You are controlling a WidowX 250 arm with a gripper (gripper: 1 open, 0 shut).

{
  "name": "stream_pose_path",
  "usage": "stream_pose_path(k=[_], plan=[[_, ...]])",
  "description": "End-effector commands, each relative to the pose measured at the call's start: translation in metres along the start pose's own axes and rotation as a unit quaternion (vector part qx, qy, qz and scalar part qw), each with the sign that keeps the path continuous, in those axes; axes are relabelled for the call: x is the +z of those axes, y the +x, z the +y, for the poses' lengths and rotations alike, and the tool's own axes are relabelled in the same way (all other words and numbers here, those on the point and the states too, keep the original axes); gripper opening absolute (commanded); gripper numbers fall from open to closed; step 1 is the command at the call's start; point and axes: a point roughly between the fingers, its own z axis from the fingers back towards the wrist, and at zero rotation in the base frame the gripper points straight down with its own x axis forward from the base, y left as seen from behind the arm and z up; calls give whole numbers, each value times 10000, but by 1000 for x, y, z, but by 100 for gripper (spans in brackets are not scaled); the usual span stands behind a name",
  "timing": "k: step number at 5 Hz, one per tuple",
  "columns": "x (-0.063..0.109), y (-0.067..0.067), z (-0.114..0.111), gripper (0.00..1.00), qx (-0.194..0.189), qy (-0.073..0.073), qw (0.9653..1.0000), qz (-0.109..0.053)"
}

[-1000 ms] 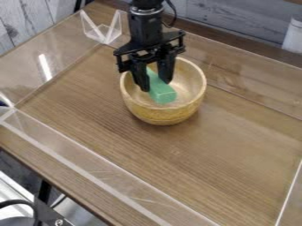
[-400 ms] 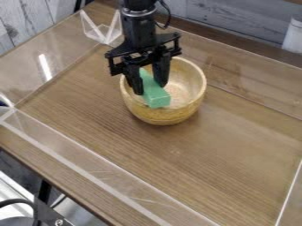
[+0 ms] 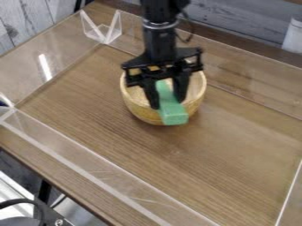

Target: Remove the green block from inside the brown bowl and put it on the table

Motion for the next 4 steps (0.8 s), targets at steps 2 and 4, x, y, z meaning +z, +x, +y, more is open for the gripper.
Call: stream_pose_path(k=[2, 4], plan=[[-5, -38, -32, 0, -803, -133, 9965, -178], [-34, -63, -37, 0, -1268, 23, 9918, -128]])
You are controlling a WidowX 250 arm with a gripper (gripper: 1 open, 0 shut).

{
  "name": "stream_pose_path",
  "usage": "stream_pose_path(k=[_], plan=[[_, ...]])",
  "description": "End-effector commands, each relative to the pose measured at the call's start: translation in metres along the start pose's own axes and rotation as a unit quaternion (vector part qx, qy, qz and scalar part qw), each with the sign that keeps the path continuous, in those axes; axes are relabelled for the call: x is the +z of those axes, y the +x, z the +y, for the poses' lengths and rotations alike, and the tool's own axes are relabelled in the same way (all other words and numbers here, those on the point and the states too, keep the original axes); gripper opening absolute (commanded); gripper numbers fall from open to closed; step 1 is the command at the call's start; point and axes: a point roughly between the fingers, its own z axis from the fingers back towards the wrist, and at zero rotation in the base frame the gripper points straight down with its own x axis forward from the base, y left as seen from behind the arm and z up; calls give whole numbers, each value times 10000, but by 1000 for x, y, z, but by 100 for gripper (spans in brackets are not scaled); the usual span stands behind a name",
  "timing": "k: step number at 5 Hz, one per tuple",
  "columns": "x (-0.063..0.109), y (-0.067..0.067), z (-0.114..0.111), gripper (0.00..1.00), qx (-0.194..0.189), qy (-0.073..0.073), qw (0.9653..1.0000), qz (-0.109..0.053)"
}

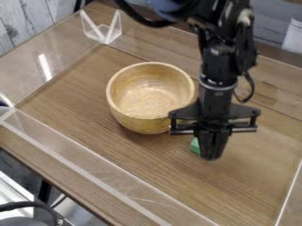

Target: Remove the green block from inside the brown bowl and put it on the table

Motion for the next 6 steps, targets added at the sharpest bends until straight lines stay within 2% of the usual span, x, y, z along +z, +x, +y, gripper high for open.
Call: stream_pose_path(k=[1, 2, 4, 5, 6], plan=[[-5, 5, -2, 0, -67, -49, 9999, -111], [-12, 7, 1, 0, -110, -4, 9999, -91], [-11, 11, 1, 0, -216, 9, 9997, -79], [-7, 11, 2, 100, -275, 16, 9996, -76], [-1, 12, 2, 100, -340, 6, 9994, -80]])
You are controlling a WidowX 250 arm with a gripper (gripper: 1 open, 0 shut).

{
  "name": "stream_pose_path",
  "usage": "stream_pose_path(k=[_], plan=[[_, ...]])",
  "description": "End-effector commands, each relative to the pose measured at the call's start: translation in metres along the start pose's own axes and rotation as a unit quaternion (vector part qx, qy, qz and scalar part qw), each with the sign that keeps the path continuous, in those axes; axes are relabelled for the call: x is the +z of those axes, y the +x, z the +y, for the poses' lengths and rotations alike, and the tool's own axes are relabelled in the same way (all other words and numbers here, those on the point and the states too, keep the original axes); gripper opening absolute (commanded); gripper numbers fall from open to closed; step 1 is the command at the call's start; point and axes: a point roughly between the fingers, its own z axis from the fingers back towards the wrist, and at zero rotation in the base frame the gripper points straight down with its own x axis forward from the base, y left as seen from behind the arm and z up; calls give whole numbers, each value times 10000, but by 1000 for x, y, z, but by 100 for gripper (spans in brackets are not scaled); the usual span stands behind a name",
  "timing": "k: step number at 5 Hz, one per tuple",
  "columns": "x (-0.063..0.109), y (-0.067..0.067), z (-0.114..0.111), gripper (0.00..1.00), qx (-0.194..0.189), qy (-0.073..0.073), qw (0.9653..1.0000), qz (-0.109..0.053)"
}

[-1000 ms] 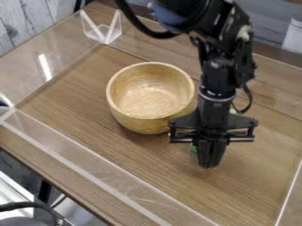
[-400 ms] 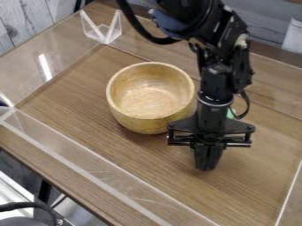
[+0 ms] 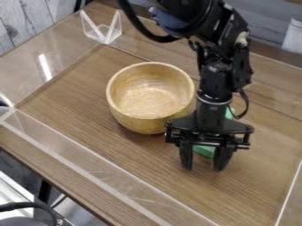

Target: Remove the green block from inside the brown bowl and put it on the table

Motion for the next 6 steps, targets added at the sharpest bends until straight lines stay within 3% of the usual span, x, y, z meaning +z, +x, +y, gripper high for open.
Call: stream_pose_path(k=[1, 6], plan=[[18, 12, -6, 0, -38, -256, 9993, -269], [18, 16, -1, 0, -345, -258, 9989, -201]])
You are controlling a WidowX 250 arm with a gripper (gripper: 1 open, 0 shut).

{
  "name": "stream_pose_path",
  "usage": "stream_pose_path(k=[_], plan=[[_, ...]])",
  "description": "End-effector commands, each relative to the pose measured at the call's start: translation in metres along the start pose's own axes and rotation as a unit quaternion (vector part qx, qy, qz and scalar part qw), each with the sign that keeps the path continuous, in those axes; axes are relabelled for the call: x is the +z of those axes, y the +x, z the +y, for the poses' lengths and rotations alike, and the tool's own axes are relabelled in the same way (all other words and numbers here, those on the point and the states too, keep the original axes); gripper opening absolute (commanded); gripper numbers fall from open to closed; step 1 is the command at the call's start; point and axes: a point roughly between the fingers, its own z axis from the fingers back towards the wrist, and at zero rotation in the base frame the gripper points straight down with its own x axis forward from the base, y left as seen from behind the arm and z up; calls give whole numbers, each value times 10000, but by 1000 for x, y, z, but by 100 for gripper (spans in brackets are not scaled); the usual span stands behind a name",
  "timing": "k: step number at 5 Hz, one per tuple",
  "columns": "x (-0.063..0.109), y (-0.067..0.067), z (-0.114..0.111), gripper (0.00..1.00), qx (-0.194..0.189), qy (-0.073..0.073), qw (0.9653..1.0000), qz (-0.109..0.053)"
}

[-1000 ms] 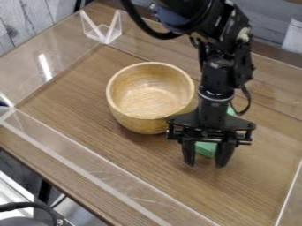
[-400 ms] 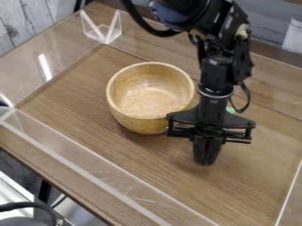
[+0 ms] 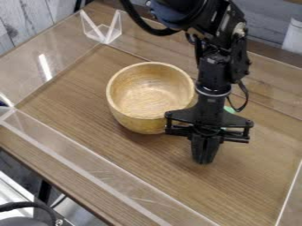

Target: Remove the green block from inside the brown bowl and put it on the table

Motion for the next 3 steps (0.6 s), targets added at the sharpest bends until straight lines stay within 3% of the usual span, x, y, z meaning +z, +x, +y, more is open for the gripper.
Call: stream_pose_path(k=[1, 3], plan=[[14, 6, -4, 100, -45, -129, 9997, -190], [20, 3, -4, 100, -161, -114, 9997, -167]])
